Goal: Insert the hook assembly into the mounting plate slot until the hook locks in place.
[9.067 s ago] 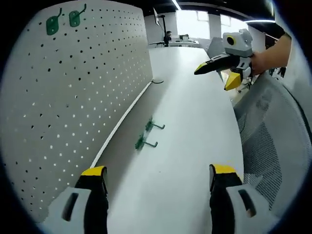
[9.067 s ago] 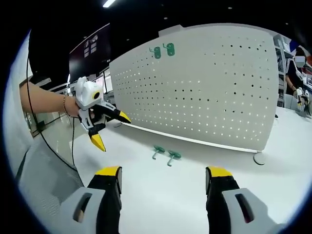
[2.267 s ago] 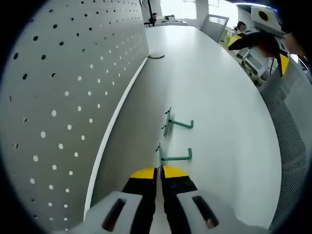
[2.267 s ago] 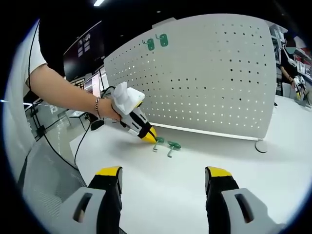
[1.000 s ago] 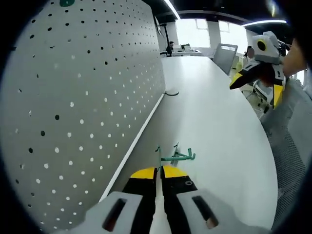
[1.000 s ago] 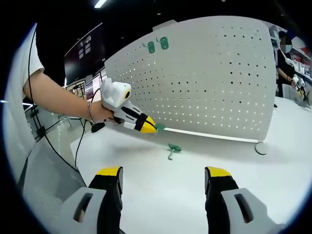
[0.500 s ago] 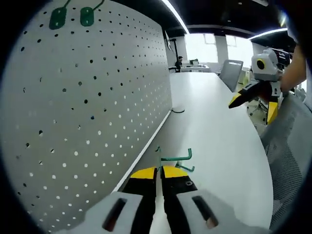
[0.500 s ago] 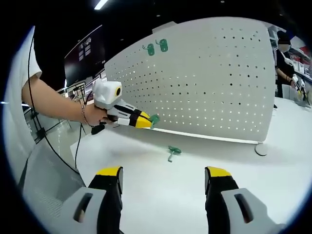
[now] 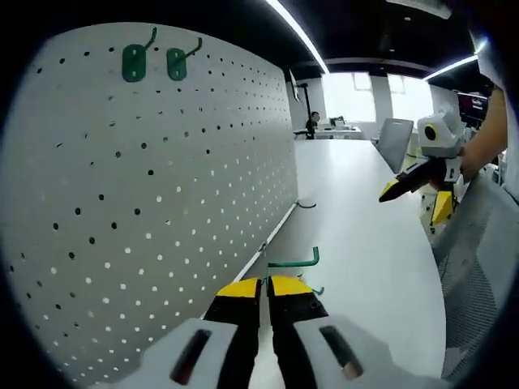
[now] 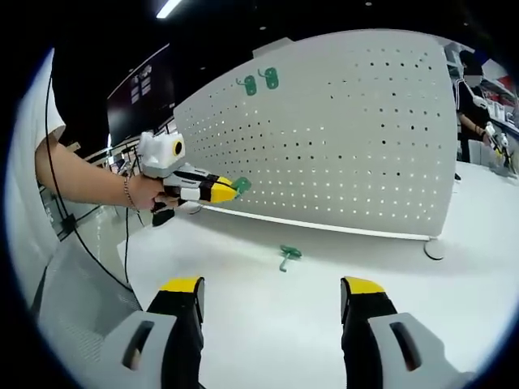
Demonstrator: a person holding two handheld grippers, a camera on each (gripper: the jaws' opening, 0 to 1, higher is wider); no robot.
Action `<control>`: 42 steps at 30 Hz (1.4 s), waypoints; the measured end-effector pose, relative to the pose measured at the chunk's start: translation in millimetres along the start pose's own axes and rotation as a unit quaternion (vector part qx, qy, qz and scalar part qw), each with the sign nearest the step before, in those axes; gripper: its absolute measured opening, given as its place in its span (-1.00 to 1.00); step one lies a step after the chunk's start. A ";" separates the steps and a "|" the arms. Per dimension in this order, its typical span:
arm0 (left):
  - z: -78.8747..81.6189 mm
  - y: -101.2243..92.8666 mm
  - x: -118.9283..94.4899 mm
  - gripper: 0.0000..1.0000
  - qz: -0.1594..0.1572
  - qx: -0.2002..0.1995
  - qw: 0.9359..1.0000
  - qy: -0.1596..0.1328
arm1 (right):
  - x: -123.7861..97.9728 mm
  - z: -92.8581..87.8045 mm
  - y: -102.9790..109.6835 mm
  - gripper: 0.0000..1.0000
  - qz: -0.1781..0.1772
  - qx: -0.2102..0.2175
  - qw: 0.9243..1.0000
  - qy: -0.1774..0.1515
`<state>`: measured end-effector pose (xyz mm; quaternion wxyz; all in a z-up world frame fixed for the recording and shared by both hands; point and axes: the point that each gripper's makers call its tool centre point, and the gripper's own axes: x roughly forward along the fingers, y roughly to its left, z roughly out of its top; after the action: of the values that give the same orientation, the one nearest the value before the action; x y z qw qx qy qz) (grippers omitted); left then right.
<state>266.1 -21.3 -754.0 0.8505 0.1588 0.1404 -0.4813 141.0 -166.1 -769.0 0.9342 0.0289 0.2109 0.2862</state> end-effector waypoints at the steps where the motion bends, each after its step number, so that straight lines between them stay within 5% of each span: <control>1: 1.4 0.3 -1.2 -0.93 0.002 -0.001 1.000 -0.003 | -0.1 0.6 0.4 0.32 0.000 0.001 1.000 -0.001; 13: 24.2 -2.0 -24.6 -0.93 0.023 -0.016 0.999 -0.047 | -0.4 1.6 1.1 0.33 0.001 0.000 1.000 -0.002; 42: 46.8 1.3 -75.2 -0.93 0.073 -0.055 0.990 -0.103 | -1.2 3.0 2.1 0.33 0.004 0.000 1.000 -0.005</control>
<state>233.9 18.6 -681.9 0.9008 0.0712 0.0658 -0.4232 140.2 -164.7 -765.5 0.9342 0.0308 0.2056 0.2898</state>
